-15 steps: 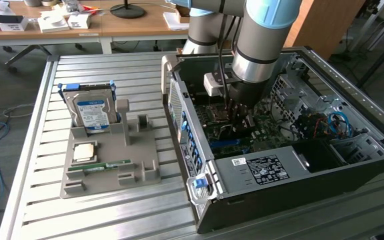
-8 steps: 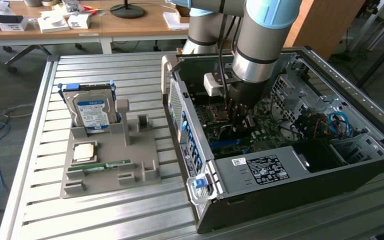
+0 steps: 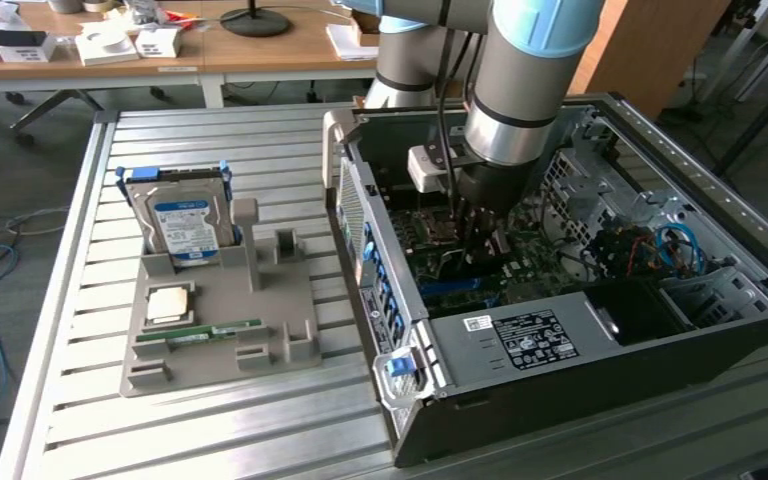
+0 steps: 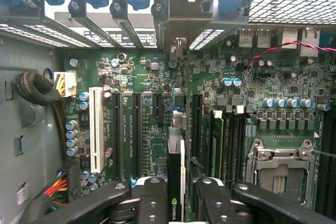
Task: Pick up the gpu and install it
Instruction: 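Insert the gpu into the slot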
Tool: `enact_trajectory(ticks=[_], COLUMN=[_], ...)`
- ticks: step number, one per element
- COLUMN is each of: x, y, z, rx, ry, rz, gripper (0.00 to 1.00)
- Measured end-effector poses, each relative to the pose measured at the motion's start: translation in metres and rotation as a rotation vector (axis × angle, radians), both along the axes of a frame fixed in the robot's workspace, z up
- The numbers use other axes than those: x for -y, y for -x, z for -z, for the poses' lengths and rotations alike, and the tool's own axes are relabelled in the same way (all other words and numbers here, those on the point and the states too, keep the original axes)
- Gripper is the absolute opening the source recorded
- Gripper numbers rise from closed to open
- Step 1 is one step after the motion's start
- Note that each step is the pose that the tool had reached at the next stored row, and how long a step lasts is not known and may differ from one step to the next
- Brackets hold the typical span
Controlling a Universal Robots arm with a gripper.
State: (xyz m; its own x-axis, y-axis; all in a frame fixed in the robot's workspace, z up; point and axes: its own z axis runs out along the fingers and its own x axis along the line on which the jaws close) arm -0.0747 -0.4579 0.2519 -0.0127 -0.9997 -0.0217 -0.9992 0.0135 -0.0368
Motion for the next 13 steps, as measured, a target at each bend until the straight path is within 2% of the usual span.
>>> enact_trajectory(ticks=[13], x=[0.0003], y=[0.0000], z=[-0.0025], rx=[0.0000], ry=[0.0000], rz=[0.000], gripper=[0.26])
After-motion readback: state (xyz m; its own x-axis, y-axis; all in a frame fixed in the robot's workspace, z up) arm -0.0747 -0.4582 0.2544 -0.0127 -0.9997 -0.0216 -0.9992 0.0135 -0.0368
